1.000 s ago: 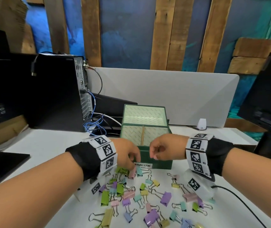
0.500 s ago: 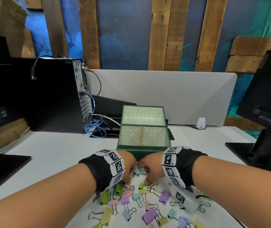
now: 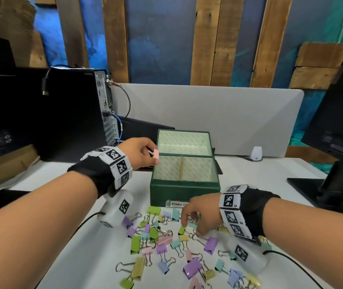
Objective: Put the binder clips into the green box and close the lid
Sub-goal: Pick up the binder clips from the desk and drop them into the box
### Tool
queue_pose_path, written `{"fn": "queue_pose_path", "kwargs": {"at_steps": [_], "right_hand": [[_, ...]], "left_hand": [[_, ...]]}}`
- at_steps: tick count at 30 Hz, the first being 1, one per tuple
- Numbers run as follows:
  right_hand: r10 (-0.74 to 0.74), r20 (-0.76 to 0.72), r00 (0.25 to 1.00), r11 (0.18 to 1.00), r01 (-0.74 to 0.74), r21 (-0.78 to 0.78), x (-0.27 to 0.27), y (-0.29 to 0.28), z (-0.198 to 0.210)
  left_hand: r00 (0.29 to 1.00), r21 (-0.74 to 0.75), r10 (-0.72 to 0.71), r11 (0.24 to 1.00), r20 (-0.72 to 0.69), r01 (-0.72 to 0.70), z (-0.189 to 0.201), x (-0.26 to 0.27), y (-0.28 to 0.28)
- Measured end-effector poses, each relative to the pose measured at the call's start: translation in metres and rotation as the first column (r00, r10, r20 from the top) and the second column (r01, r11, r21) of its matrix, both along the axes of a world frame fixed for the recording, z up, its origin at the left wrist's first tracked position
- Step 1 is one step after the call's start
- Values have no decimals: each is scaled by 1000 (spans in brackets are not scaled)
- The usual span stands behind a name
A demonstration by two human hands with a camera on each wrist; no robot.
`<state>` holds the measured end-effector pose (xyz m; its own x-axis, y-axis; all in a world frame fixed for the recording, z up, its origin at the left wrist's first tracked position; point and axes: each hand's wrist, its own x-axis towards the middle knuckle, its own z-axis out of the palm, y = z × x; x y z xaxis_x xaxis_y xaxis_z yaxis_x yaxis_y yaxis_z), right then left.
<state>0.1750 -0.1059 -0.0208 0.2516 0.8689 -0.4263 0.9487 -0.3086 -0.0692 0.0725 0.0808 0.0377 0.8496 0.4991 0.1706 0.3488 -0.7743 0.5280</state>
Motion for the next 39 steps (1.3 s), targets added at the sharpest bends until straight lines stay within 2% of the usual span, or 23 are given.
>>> {"fn": "queue_pose_path", "kwargs": {"at_steps": [4,12,17,20,22,23,25,28,33,36,39], "right_hand": [[43,63,997,999,-42,-9,0,-3,-5],[45,20,999,999,-45,-17,7,-1,-6],[14,-9,1000,1000,-14,2,14,-3,2],[-37,-68,997,997,42,70,18,-10,16],[-92,-145,985,984,113,139,23,-15,32],[-115,-180,977,973,147,179,27,-16,42],[-154,-211,965,939,210,271,34,-16,60],[-199,-179,964,878,256,403,41,-9,81],[-261,-121,958,775,283,565,47,12,79],[-274,-63,960,790,262,554,49,15,68],[-233,-16,972,814,203,544,48,8,61]], "left_hand": [[998,-13,-39,999,-42,38,-14,12,1],[987,196,-80,975,-137,106,-22,24,-7],[948,290,-98,938,-303,189,-17,25,-19],[961,364,-111,909,-255,201,-13,19,-26],[960,356,-172,902,-219,243,-12,13,-34],[946,329,-209,900,-246,285,-12,11,-40],[880,253,-267,888,-393,383,-19,9,-52],[770,181,-286,871,-571,457,-33,11,-65],[702,190,-226,867,-675,462,-48,20,-78],[662,212,-187,855,-726,474,-53,24,-83],[657,209,-184,857,-731,471,-54,27,-83]]}}
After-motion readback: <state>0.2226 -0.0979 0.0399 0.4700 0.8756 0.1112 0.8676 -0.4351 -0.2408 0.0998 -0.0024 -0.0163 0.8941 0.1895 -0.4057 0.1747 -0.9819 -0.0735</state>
